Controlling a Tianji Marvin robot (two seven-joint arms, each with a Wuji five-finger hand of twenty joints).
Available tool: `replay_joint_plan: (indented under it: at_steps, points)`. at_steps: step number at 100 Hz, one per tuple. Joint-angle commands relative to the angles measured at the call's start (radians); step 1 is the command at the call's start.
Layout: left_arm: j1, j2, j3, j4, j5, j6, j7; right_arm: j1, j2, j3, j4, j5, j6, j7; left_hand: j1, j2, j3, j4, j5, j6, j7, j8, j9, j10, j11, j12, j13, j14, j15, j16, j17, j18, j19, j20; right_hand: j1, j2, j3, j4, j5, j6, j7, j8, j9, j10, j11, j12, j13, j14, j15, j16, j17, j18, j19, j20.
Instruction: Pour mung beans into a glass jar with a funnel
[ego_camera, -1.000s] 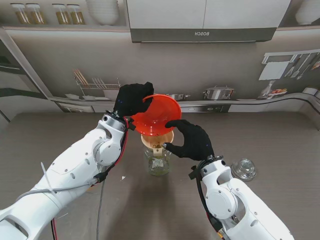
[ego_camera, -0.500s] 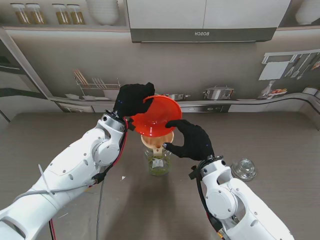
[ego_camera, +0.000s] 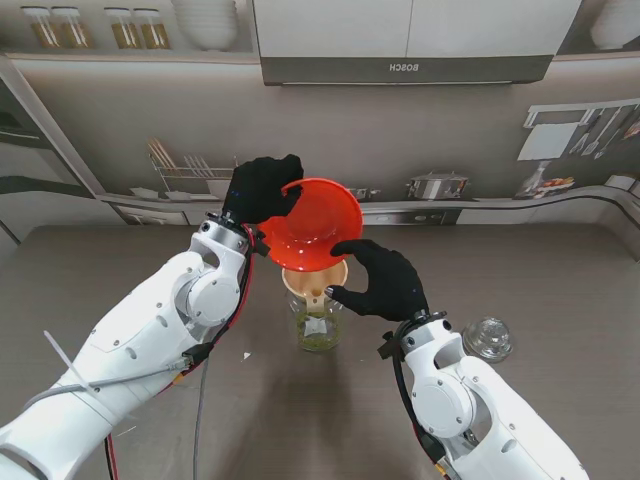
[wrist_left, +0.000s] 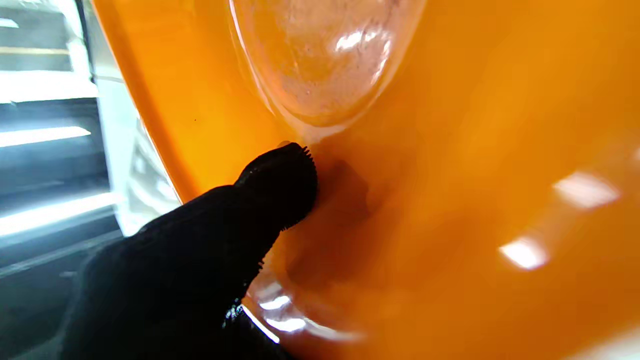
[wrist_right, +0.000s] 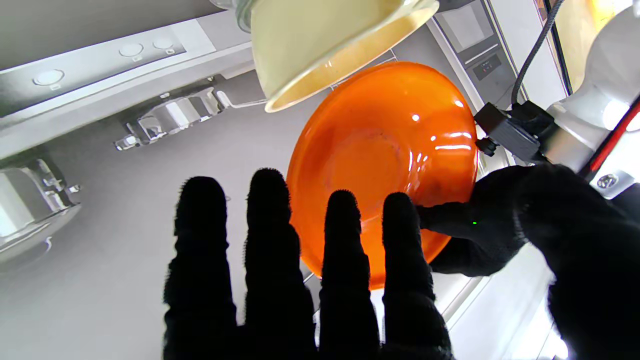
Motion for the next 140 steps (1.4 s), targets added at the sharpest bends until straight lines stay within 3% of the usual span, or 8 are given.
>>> replay_joint_plan:
  at_steps: [1, 16, 39, 97, 140]
  points:
    - [0.011, -0.014, -0.013, -0.020, -0.016, 0.013, -0.030, -0.005, -0.002, 0.000, -0.007, 0.000, 0.000, 0.016, 0.049, 0.052, 0.113, 0.008, 0.012, -0.088, 0.106, 0.015, 0.033, 0.003, 0.016, 0.013, 0.019, -0.021, 0.019, -0.009, 0.023, -0.054, 0.030, -0.014, -0.038, 0.016, -0.006, 0.016, -0.018, -0.010, -0.004, -0.011, -0.014, -0.020, -0.002, -0.006, 0.019, -0.015, 0.000, -0.015, 0.002, 0.014, -0.002, -0.015]
    - [0.034, -0.017, -0.045, -0.056, -0.103, 0.064, -0.116, -0.004, -0.002, 0.000, -0.005, 0.002, -0.001, 0.014, 0.054, 0.054, 0.106, 0.012, 0.017, -0.085, 0.100, 0.015, 0.034, 0.008, 0.014, 0.010, 0.020, -0.014, 0.014, -0.009, 0.022, -0.055, 0.029, -0.014, -0.038, 0.017, -0.006, 0.017, -0.019, -0.009, -0.006, -0.011, -0.015, -0.017, -0.001, -0.006, 0.020, -0.015, 0.000, -0.015, 0.004, 0.013, -0.002, -0.015]
    - [0.062, -0.019, -0.083, -0.093, -0.186, 0.120, -0.178, -0.002, -0.005, 0.001, -0.001, 0.006, 0.002, 0.003, 0.060, 0.054, 0.102, 0.017, 0.025, -0.075, 0.089, 0.017, 0.035, 0.014, 0.014, 0.009, 0.020, -0.008, 0.013, -0.006, 0.020, -0.044, 0.026, -0.012, -0.039, 0.018, -0.004, 0.017, -0.023, -0.005, -0.003, -0.010, -0.016, -0.016, 0.001, -0.006, 0.021, -0.016, 0.001, -0.014, 0.006, 0.013, 0.000, -0.015]
    - [0.135, -0.028, -0.197, -0.194, -0.420, 0.281, -0.280, 0.005, -0.014, 0.002, 0.015, 0.019, 0.007, -0.028, 0.075, 0.049, 0.101, 0.027, 0.043, -0.058, 0.062, 0.035, 0.042, 0.031, 0.009, 0.004, 0.020, 0.014, 0.014, -0.001, 0.025, -0.015, 0.023, -0.002, -0.042, 0.019, 0.002, 0.016, -0.033, 0.006, 0.003, -0.010, -0.017, -0.012, 0.005, -0.006, 0.027, -0.013, 0.005, -0.014, 0.011, 0.015, 0.005, -0.016]
    - [0.266, -0.001, -0.362, -0.295, -0.509, 0.350, -0.379, 0.009, -0.015, 0.005, 0.024, 0.027, 0.018, -0.025, 0.084, 0.052, 0.094, 0.031, 0.051, -0.050, 0.041, 0.051, 0.041, 0.042, 0.004, 0.003, 0.018, 0.032, 0.008, 0.000, 0.013, 0.003, 0.020, 0.004, -0.043, 0.021, 0.004, 0.016, -0.035, 0.010, 0.009, -0.012, -0.019, -0.007, 0.007, -0.008, 0.028, -0.012, 0.006, -0.014, 0.011, 0.016, 0.008, -0.018]
